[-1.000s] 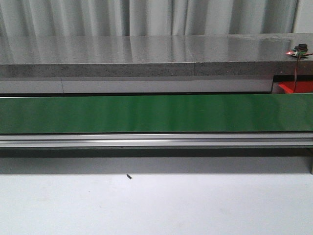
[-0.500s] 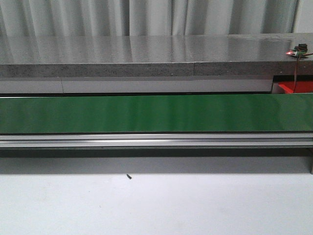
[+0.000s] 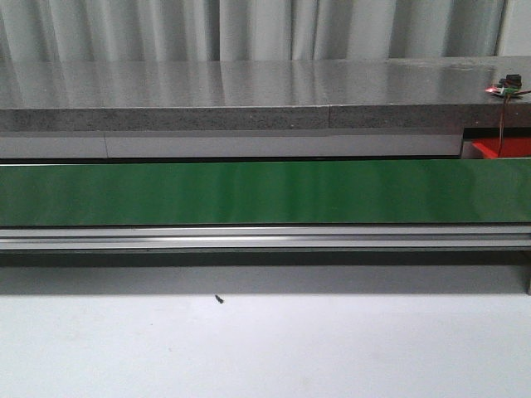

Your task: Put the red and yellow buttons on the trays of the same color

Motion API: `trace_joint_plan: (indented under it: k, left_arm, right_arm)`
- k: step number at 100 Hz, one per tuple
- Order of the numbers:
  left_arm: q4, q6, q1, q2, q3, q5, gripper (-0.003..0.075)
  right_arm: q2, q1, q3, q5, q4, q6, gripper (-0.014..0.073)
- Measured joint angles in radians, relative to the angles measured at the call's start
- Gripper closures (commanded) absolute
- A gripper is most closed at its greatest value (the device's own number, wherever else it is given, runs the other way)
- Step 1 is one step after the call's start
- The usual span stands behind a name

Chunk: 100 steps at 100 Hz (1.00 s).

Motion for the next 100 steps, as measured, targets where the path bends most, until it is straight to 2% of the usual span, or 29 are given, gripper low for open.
trace_joint_plan:
  k: [27, 60, 100]
  left_arm:
    - [0.000, 0.000, 0.000, 0.000, 0.000, 0.000, 0.0740]
    - [0.000, 0.000, 0.000, 0.000, 0.000, 0.000, 0.0740]
    - [0.000, 0.000, 0.000, 0.000, 0.000, 0.000, 0.0740]
  right_arm:
    - [-0.134, 0.136, 0.000, 0.016, 0.000, -0.008, 0.0711]
    - [-0.268, 0.146, 0.000, 0.038, -0.001, -0.011, 0.0711]
    - [-0.279, 0.146, 0.000, 0.048, -0.002, -0.011, 0.0711]
